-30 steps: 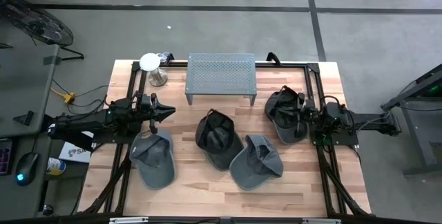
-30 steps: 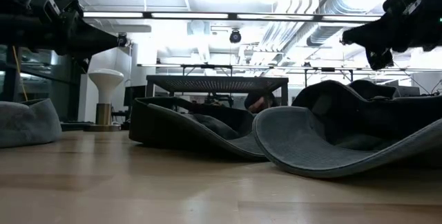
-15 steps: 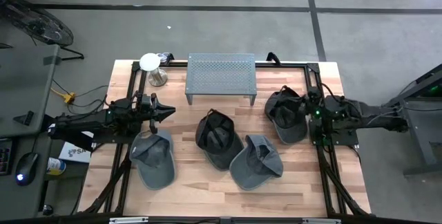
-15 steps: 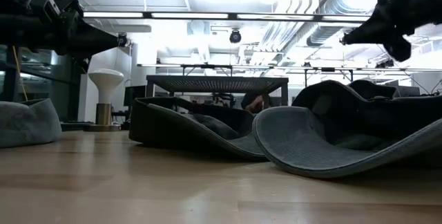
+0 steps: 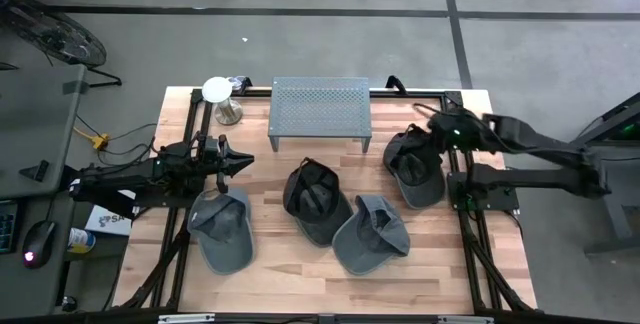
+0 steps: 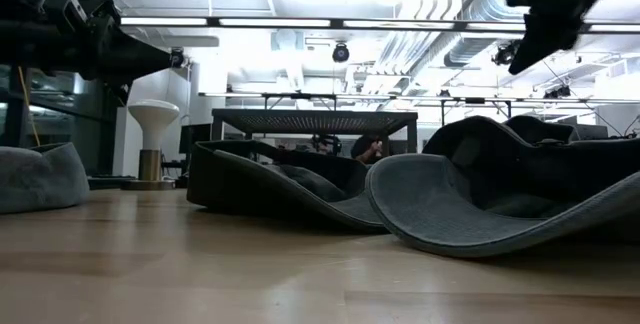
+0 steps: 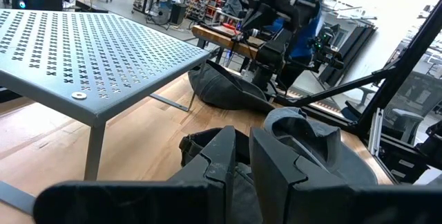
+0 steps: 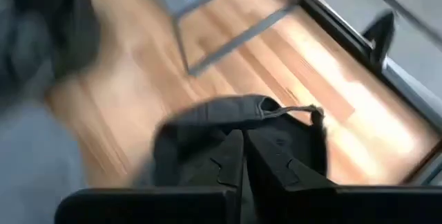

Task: Pick & Place hat
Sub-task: Put the right black cap on the shelf

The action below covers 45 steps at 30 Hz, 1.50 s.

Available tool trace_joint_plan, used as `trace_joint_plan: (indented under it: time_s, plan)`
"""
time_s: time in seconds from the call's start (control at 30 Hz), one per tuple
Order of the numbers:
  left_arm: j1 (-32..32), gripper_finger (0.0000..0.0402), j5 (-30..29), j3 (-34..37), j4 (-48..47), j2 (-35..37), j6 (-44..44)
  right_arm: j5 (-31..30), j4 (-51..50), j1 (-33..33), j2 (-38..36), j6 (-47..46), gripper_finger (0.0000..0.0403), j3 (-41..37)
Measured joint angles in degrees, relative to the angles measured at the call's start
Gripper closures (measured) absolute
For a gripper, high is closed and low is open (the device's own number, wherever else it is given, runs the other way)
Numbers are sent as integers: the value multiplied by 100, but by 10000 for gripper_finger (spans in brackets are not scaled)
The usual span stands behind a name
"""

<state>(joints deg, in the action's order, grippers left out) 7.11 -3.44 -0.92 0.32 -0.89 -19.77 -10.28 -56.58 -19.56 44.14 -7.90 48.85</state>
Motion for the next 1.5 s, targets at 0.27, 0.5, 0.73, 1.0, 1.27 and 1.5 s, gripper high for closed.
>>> trace_joint_plan:
  time_s: [0.27,0.5,0.73,1.0,1.27,1.5]
  plan:
    - [-2,356,0,1,1,2,0,589,-49,-189,1197,2664,331,383]
    - [0,356,0,2,-1,1,-1,638,113,-238,1924,3374,246,383]
    - [0,356,0,0,0,0,0,689,155,-308,2618,4361,160,386]
    - [0,356,0,2,0,2,-2,596,545,-307,3208,5012,143,188]
    - [-2,356,0,-1,-1,0,0,106,1284,-307,3366,5002,145,-197]
    - [-1,356,0,0,1,1,-2,-78,1294,-305,3358,4836,184,-215]
